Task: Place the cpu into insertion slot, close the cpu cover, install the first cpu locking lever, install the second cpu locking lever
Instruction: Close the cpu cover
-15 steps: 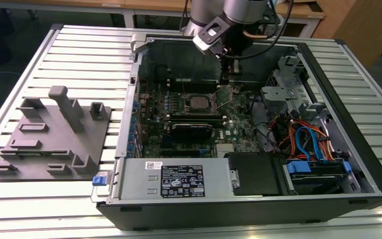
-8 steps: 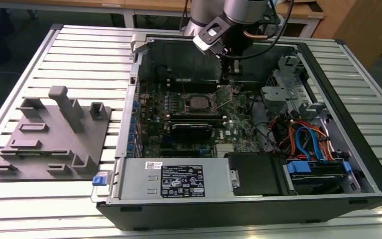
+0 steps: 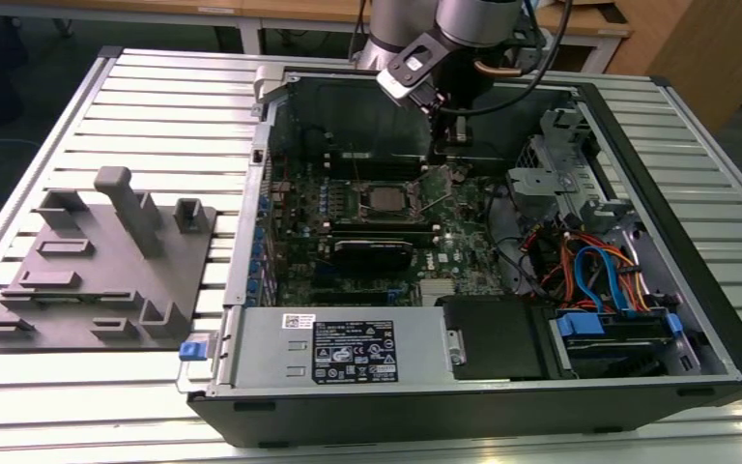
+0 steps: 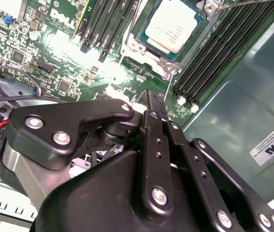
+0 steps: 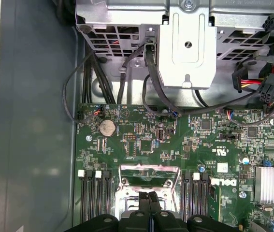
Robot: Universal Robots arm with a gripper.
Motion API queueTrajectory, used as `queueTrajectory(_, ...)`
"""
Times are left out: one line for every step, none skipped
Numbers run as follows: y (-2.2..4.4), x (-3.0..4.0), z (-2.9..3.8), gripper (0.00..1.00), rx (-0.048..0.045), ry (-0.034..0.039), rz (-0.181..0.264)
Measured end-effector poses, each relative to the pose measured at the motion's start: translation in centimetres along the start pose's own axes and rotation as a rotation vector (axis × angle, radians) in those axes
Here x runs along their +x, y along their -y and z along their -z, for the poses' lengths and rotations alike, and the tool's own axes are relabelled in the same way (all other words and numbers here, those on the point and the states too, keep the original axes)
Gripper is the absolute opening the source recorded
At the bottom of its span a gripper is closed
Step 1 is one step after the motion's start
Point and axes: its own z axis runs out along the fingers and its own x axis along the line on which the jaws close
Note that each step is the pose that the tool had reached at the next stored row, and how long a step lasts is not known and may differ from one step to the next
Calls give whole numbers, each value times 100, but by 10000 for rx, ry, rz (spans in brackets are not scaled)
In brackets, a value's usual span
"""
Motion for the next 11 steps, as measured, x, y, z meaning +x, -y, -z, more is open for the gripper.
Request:
queueTrajectory(-3, 0, 0, 10, 1, 2, 1)
queueTrajectory(-8, 0, 0, 10, 1, 2, 1)
queueTrajectory(-12, 0, -1, 10, 1, 2, 1)
queueTrajectory(-15, -1, -1, 10, 1, 2, 1)
queueTrajectory(-17, 0, -1, 10, 1, 2, 1)
queueTrajectory(-17, -1, -2, 10, 1, 2, 0)
queueTrajectory(-19, -1, -2, 10, 0, 1, 0)
queueTrajectory(-22, 0, -3, 10, 1, 1, 2)
queueTrajectory(-25, 0, -3, 10, 1, 2, 2)
queueTrajectory(-28, -1, -3, 10, 1, 2, 1)
queueTrajectory(-32, -1, -4, 10, 1, 1, 1)
